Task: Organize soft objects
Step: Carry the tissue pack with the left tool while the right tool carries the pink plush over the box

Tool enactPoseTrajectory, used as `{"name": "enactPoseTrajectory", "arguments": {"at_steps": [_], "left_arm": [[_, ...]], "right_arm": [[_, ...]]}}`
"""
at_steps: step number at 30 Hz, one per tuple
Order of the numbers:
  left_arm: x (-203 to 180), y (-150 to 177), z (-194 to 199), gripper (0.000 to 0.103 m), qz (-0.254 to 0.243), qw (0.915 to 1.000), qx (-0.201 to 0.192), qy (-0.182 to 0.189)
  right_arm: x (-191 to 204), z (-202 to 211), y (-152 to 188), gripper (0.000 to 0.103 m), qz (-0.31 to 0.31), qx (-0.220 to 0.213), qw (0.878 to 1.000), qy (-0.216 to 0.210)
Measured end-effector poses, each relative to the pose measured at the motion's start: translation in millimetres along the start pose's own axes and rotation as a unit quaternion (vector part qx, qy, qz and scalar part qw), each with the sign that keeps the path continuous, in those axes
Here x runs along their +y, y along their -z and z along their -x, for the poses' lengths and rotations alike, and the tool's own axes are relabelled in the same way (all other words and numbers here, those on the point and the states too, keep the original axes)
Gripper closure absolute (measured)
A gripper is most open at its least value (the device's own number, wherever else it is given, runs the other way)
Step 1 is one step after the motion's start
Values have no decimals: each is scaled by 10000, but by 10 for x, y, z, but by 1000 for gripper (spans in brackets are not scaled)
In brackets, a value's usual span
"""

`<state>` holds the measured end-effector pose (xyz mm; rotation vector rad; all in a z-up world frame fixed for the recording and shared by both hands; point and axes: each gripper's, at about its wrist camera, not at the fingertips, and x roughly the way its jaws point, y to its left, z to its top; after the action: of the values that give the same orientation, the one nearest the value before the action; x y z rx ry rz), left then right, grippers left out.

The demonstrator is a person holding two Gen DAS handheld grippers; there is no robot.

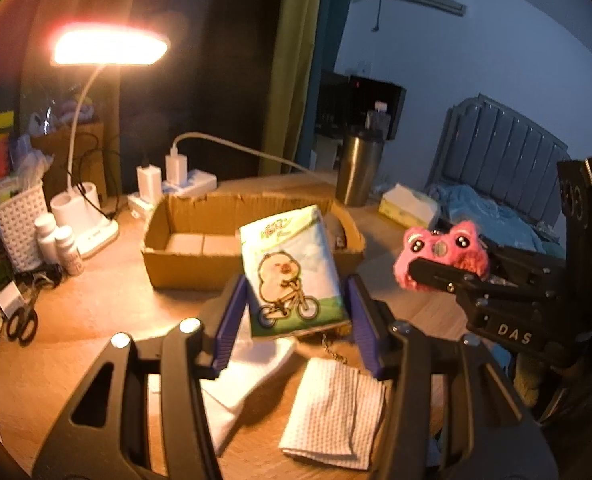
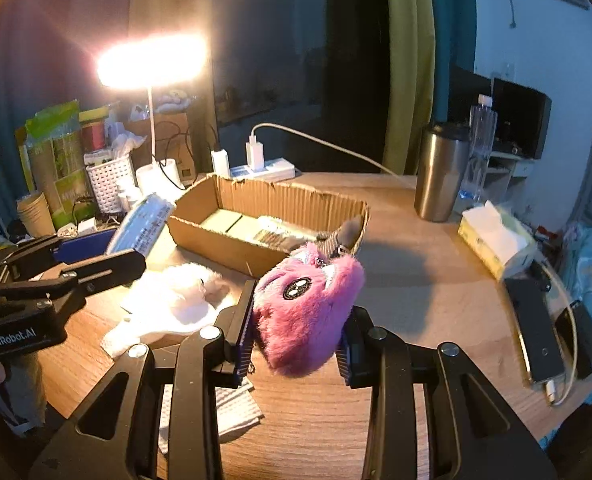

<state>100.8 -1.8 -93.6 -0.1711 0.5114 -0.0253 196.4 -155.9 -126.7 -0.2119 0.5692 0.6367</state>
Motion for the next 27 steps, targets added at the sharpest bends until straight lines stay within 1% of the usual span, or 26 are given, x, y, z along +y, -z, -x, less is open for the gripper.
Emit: {"name": "enactPoseTrajectory", "arguments": {"at_steps": [12, 18, 27], "left_arm": [[242, -204, 229, 52, -38, 9989, -440, 136], [360, -317, 257, 52, -100, 9979, -627, 149], [545, -560, 243, 52, -169, 9953, -943, 112]], "right_arm": [[297, 114, -311, 67, 209, -260, 9990, 289], [392, 133, -425, 67, 224, -361, 9982, 419], [487, 46, -640, 67, 246, -475, 9969, 570]]}}
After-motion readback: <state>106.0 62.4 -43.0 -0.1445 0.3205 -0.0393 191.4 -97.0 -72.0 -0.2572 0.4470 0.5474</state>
